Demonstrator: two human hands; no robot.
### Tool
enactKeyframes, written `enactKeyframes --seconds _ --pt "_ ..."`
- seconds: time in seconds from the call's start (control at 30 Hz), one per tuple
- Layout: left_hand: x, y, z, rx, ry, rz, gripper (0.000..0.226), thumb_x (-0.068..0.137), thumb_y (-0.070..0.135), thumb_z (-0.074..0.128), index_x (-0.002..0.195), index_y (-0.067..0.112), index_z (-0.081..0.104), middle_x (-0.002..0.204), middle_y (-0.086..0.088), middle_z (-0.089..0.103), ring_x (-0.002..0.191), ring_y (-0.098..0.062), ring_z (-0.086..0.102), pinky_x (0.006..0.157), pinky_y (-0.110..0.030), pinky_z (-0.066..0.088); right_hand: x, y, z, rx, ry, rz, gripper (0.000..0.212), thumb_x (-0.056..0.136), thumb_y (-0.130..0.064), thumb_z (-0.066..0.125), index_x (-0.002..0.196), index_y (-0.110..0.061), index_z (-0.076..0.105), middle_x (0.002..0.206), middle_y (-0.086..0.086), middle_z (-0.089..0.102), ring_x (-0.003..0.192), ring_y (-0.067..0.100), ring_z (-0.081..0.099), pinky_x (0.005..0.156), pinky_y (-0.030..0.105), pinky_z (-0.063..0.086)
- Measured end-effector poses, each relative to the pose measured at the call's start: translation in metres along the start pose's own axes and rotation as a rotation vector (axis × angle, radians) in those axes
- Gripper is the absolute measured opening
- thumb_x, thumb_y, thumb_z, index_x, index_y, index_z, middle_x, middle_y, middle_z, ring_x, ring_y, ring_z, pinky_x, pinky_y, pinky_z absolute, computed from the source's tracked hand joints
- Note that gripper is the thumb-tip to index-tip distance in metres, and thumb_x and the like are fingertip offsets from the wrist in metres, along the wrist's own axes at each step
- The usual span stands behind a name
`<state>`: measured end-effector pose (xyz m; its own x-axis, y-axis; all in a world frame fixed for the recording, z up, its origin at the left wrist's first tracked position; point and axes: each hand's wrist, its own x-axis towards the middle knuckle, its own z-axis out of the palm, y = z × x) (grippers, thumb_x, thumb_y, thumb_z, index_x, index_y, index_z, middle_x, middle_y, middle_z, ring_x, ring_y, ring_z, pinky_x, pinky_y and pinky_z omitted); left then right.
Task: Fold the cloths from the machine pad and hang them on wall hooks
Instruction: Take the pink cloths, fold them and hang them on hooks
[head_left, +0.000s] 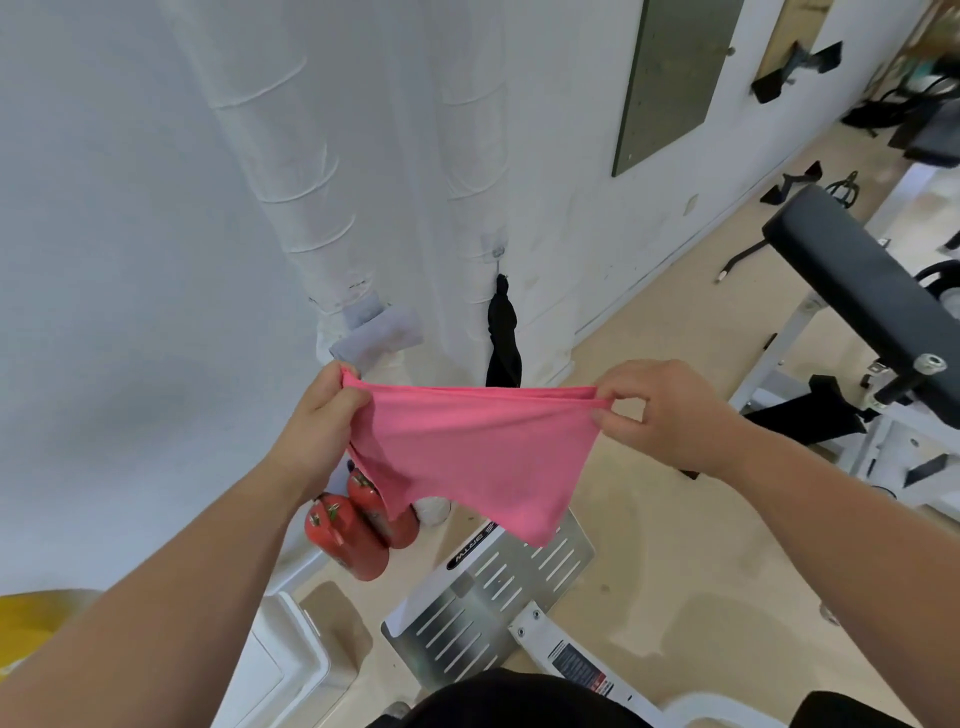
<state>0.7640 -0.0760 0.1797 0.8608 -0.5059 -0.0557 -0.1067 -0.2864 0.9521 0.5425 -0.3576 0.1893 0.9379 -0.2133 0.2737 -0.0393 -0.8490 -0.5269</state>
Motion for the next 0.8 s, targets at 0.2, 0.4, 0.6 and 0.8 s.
enactKeyframes --seconds 0.2,0.4,0.6,0.8 --pt "0.000 0.019 0.006 -0.090 -0.119 0.107 0.016 0.094 0.022 0.063 0.085 0.021 0.049 0.065 0.014 0.044 0.058 -0.004 0.038 0.055 -0.025 0.032 -0.002 0.003 -0.022 0.700 0.166 0.284 0.014 0.070 -0.002 0.084 0.076 -0.007 0.073 0.075 0.005 0.075 0.075 0.014 0.070 0.077 0.028 0.059" --pt "0.006 0.036 0.014 -0.218 -0.010 0.153 0.014 0.096 0.002 0.062 0.087 0.013 0.063 0.057 0.017 0.061 0.049 0.003 0.051 0.049 -0.008 0.040 -0.010 0.006 -0.022 1.138 0.255 0.397 0.058 0.065 -0.012 0.082 0.119 -0.015 0.064 0.087 0.008 0.074 0.081 0.016 0.070 0.071 0.026 0.057" --pt "0.003 0.027 0.020 -0.291 -0.055 0.031 0.023 0.106 0.011 0.045 0.091 0.015 0.062 0.070 0.005 0.060 0.065 -0.008 0.051 0.061 -0.023 0.042 -0.022 0.007 -0.016 1.201 0.109 0.525 0.052 0.052 -0.038 0.095 0.092 -0.009 0.080 0.094 0.011 0.076 0.085 0.017 0.071 0.077 0.028 0.060" --pt "-0.004 0.030 0.039 -0.418 0.044 -0.093 0.028 0.101 0.019 0.049 0.080 0.017 0.067 0.070 0.000 0.062 0.069 -0.019 0.058 0.067 -0.034 0.045 -0.017 -0.013 -0.006 1.055 0.391 0.571 0.019 0.095 -0.012 0.064 0.077 -0.017 0.063 0.072 -0.003 0.061 0.063 0.008 0.052 0.054 0.022 0.047"
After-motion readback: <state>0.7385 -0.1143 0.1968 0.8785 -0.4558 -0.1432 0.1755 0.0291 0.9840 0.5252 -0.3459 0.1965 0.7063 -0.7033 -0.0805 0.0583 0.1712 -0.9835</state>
